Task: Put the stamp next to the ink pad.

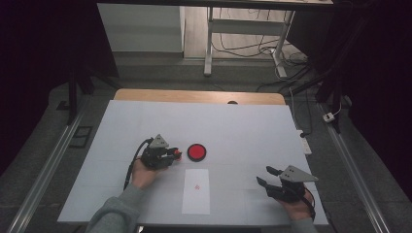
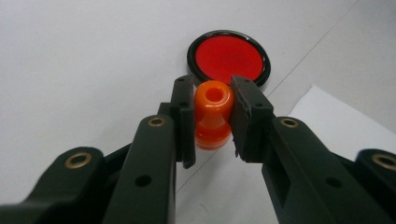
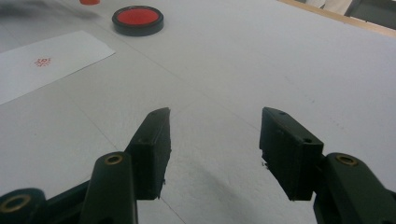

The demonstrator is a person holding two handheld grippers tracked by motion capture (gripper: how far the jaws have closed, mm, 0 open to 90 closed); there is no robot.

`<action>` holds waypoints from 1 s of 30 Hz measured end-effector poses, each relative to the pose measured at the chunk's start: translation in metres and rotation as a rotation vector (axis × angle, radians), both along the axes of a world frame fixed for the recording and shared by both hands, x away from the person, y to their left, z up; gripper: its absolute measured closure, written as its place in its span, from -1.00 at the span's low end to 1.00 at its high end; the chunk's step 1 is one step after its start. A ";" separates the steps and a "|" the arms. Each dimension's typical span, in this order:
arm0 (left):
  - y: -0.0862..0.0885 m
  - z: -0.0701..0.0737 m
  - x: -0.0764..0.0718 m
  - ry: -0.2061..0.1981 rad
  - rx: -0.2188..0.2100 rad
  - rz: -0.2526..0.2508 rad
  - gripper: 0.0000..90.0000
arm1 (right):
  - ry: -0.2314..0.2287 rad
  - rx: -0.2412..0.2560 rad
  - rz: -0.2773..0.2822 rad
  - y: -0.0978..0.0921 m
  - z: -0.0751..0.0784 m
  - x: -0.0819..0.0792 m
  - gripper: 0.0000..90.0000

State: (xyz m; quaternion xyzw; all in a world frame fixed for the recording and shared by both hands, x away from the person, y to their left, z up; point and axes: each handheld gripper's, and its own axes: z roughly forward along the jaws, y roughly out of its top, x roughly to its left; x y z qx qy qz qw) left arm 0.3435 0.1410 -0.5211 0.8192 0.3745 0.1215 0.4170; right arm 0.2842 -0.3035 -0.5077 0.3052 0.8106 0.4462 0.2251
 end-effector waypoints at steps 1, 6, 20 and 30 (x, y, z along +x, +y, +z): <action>0.000 -0.001 0.000 0.001 0.003 0.002 0.59 | 0.001 0.004 0.002 0.000 0.000 0.000 -0.05; 0.000 -0.006 0.003 0.019 0.030 0.005 0.59 | 0.000 0.012 0.002 -0.001 0.000 0.001 -0.05; -0.004 -0.011 0.003 0.036 0.060 0.008 0.52 | -0.002 0.017 0.007 -0.004 0.000 0.000 -0.06; 0.001 0.001 -0.004 -0.015 -0.019 0.039 -0.15 | -0.011 0.018 0.000 -0.004 0.002 -0.001 -0.06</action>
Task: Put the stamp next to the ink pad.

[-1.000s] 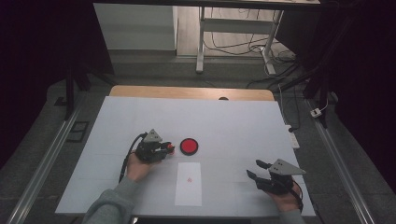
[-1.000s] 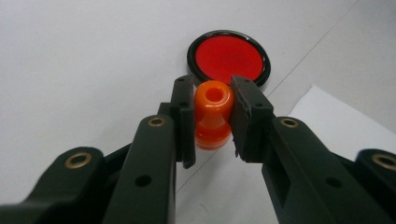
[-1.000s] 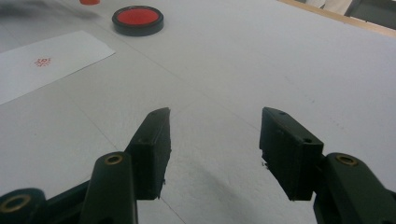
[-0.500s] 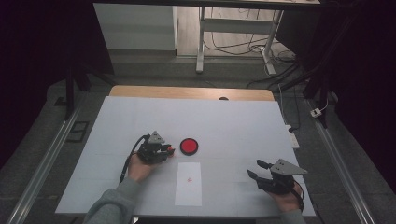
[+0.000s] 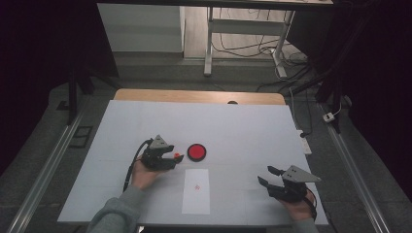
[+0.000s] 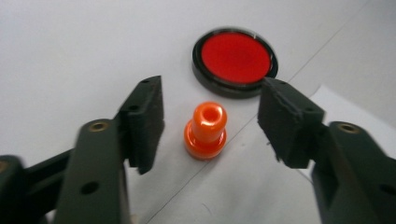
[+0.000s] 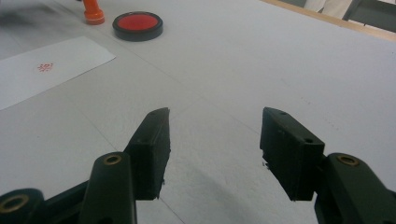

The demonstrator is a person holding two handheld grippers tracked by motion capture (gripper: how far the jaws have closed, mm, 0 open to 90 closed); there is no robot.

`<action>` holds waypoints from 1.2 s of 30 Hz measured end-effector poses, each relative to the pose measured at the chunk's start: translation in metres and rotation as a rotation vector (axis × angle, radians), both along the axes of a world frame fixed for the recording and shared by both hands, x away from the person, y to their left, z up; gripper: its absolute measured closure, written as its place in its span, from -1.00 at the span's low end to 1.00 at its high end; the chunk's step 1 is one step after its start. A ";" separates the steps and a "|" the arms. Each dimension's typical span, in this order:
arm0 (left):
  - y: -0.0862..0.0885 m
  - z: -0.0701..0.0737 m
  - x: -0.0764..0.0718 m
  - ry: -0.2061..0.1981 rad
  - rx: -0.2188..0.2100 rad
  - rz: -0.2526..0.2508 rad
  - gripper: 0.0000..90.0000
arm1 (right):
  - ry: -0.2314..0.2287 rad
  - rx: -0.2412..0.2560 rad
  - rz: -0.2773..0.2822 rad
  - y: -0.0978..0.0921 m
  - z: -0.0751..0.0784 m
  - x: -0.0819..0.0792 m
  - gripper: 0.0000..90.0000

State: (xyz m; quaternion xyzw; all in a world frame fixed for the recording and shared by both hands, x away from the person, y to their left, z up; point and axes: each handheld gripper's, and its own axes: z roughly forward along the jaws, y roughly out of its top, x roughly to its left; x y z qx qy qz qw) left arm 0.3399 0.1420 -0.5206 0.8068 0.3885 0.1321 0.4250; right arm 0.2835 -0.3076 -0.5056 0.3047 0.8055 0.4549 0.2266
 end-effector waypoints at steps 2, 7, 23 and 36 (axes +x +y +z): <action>0.003 0.003 -0.003 -0.007 -0.015 0.011 -0.24 | -0.002 -0.001 0.000 0.000 0.000 0.000 -0.07; 0.011 0.011 -0.012 -0.014 -0.045 0.007 -0.33 | -0.005 0.001 -0.005 -0.002 0.000 0.000 -0.07; 0.030 0.026 -0.057 -0.044 -0.028 -0.045 -0.30 | -0.012 -0.011 0.004 -0.002 -0.001 0.003 -0.08; 0.065 0.020 -0.087 -0.032 -0.046 -0.025 -0.29 | -0.019 -0.032 0.008 -0.007 -0.003 0.005 -0.08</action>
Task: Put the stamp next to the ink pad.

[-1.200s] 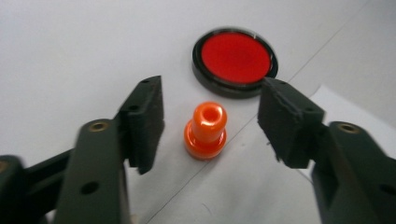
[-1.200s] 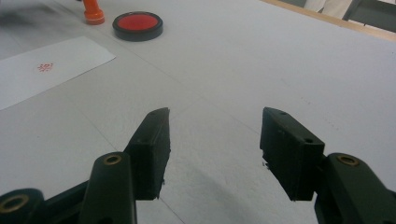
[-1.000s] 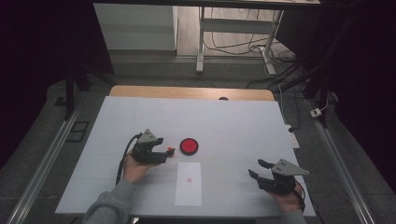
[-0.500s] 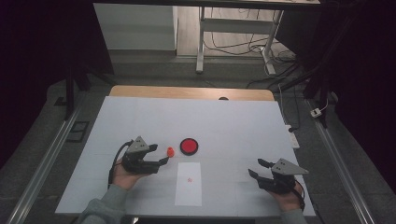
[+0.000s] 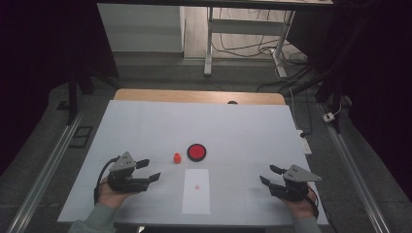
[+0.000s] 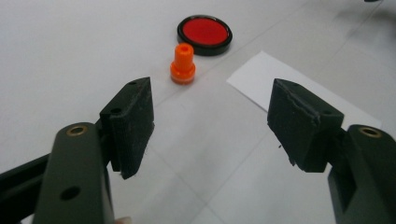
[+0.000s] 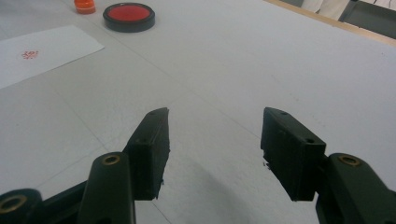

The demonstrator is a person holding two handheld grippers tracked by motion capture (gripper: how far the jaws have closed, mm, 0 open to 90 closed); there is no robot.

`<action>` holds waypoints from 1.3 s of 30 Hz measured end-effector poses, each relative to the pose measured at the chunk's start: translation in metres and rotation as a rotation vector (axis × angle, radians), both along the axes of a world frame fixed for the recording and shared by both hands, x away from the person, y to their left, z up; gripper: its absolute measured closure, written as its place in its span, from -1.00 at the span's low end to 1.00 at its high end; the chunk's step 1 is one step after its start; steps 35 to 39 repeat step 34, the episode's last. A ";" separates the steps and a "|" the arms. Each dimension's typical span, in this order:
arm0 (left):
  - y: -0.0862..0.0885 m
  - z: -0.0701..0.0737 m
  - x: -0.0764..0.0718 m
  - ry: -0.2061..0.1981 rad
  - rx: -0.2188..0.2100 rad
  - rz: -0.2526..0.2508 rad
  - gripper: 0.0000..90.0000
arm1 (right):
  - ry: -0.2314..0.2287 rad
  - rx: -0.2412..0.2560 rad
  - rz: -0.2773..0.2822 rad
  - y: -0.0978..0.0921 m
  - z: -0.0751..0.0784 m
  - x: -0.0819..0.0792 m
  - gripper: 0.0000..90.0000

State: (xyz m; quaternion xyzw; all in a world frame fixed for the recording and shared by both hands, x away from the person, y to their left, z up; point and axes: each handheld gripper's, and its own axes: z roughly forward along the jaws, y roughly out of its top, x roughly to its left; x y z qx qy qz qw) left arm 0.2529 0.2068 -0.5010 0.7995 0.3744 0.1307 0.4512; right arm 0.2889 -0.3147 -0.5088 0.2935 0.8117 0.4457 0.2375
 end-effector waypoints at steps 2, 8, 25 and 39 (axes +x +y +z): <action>0.004 -0.003 -0.005 0.002 0.006 0.003 -0.29 | 0.003 -0.008 -0.006 -0.001 -0.001 0.000 -0.08; 0.013 -0.010 -0.010 0.017 0.003 0.016 -0.28 | 0.007 -0.027 -0.017 -0.005 -0.004 0.003 -0.08; 0.012 -0.011 -0.008 0.019 0.009 0.012 -0.28 | -0.002 -0.029 -0.005 -0.003 -0.004 0.002 -0.08; 0.012 -0.012 -0.008 0.025 0.001 0.007 -0.28 | -0.005 -0.038 -0.009 -0.003 -0.003 0.001 -0.08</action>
